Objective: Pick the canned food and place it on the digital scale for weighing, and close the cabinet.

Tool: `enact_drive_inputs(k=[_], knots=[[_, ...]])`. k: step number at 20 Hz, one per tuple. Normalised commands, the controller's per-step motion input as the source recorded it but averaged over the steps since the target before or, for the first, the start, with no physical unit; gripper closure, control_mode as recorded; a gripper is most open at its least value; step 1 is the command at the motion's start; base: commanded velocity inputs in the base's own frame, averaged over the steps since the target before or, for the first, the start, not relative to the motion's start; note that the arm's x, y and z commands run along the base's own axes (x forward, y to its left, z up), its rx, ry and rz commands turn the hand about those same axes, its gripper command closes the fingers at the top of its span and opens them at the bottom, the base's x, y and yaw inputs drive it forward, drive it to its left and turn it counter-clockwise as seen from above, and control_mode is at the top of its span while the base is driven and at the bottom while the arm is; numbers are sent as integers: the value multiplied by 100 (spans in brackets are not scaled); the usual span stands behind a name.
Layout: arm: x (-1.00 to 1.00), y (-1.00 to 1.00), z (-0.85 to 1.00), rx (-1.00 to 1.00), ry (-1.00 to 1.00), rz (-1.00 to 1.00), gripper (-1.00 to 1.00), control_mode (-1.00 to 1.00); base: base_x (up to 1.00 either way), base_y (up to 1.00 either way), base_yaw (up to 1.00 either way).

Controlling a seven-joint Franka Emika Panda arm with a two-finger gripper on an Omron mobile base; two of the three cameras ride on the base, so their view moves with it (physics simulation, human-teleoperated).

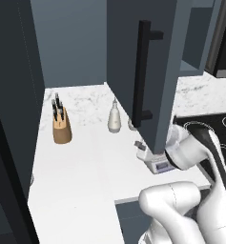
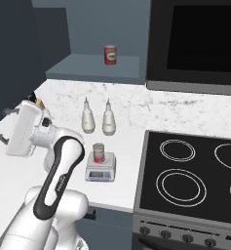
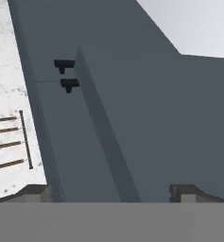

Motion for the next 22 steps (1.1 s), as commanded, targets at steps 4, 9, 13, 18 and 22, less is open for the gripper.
enact_drive_inputs(k=[4, 9, 13, 18, 22], knots=[[-100, 1, -1, -5, -12, -21, -100, -100, 0, 0, 0], [-100, 1, -4, -4, -22, -30, -100, -100, 0, 0, 0], [-100, -3, -3, 0, -21, -34, -100, -100, 0, 0, 0], [-100, 13, -12, 7, -41, -39, -100, -100, 0, 0, 0], [-100, 62, -29, 21, -34, -59, -100, -100, 0, 0, 0]])
